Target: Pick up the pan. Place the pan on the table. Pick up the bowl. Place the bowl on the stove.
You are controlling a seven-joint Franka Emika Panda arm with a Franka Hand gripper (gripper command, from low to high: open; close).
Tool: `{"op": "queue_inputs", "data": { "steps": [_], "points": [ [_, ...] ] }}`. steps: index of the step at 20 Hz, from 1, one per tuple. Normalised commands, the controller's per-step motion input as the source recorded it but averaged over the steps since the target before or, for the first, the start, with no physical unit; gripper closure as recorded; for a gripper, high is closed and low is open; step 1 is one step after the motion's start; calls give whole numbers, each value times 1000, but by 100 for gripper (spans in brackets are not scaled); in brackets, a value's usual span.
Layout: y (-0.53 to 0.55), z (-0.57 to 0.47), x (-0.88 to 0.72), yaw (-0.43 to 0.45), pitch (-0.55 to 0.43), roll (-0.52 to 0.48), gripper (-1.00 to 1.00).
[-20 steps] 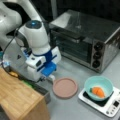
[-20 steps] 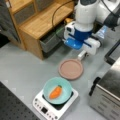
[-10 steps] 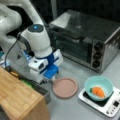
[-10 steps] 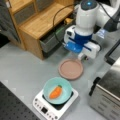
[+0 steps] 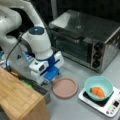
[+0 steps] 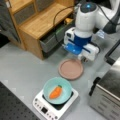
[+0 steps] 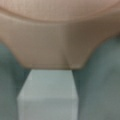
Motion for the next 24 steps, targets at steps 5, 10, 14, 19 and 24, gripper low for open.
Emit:
{"op": "queue_inputs", "data": {
  "steps": [5,10,14,19,24],
  "points": [
    [18,-111,26,16,9,-149,-100],
    [51,-101,-62,38,4,-106,-100],
    [55,-111,-103,50,-14,-80,-100],
    [52,-100,-137,74,-10,-27,-100],
    [36,-56,-118,73,-7,47,100]
  ]
}}
